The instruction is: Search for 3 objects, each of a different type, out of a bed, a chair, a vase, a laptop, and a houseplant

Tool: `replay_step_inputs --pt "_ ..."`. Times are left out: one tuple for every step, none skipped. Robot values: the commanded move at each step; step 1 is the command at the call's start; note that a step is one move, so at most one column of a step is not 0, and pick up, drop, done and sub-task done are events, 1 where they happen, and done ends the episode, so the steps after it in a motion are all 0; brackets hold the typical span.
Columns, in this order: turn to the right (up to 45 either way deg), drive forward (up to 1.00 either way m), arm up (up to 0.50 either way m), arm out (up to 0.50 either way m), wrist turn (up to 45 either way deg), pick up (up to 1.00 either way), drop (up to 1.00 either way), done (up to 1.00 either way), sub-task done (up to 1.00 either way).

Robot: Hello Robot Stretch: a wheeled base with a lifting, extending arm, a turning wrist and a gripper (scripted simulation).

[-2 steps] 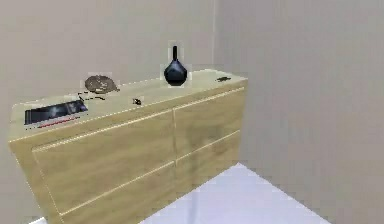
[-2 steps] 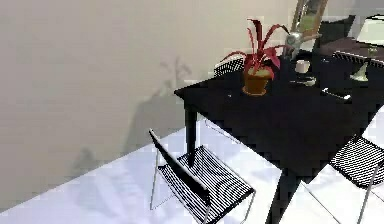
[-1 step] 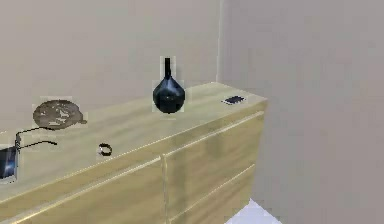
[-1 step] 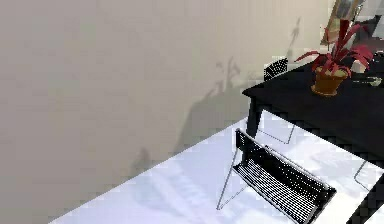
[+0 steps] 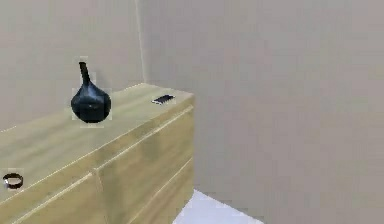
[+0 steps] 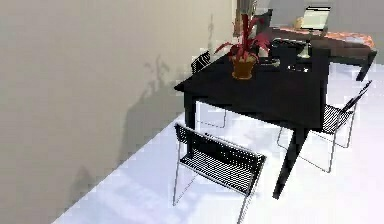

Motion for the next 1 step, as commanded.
replay_step_inputs --pt "0.0 0.15 0.0 0.0 0.0 0.0 0.0 0.0 0.0"
